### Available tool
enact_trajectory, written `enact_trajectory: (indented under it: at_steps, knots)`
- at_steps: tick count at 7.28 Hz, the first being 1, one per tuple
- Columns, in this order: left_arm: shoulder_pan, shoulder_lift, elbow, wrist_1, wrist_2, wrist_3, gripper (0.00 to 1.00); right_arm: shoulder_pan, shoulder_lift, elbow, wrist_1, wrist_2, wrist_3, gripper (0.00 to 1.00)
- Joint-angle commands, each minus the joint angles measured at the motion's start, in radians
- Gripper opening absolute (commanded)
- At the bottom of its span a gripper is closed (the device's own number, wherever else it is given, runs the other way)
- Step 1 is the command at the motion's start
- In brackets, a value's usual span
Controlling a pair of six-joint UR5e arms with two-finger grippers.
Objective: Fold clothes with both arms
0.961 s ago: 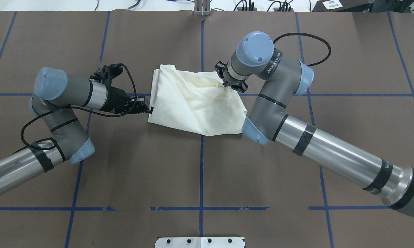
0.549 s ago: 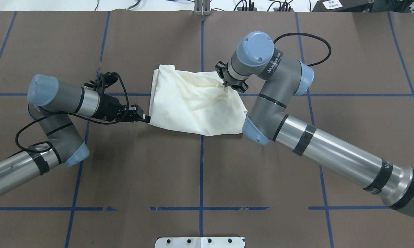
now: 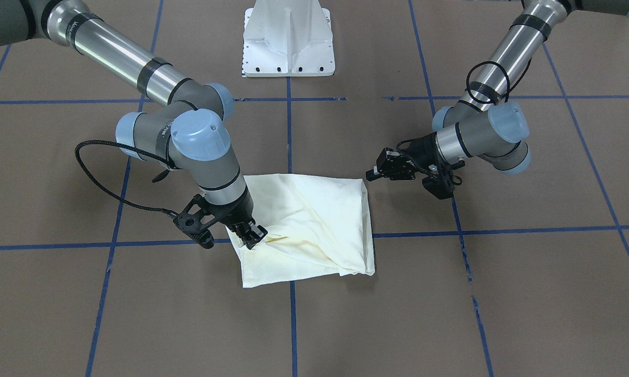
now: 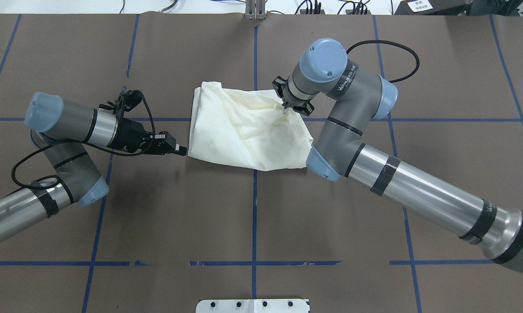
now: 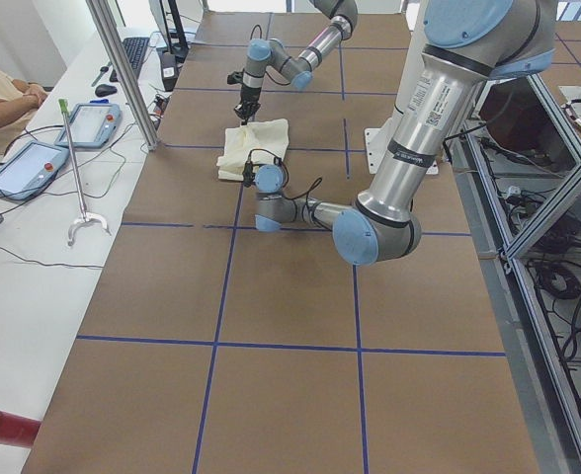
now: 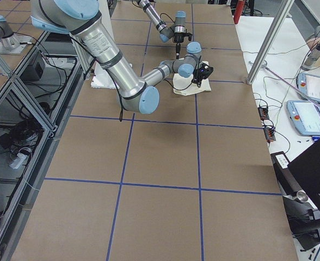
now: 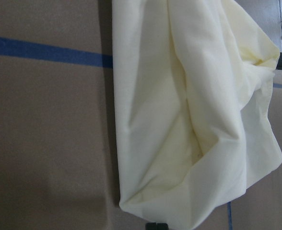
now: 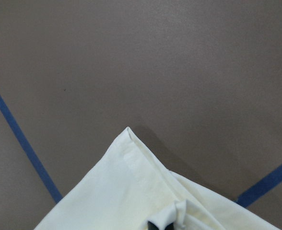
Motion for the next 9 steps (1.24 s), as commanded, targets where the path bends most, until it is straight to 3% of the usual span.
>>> enact_trajectory:
  at_steps: [1,5,9]
  knots:
    - [-0.079,-0.012,-0.063,0.019,-0.002,-0.062,0.00,0.000,0.001,0.002,0.000,0.000,0.000,0.00]
    - [0.045,-0.084,-0.039,0.176,0.160,-0.067,0.00,0.000,0.002,0.005,0.000,0.000,-0.001,0.00]
    - [0.076,-0.059,0.004,0.179,0.170,-0.006,0.00,0.000,0.001,0.005,0.000,0.002,-0.002,0.00]
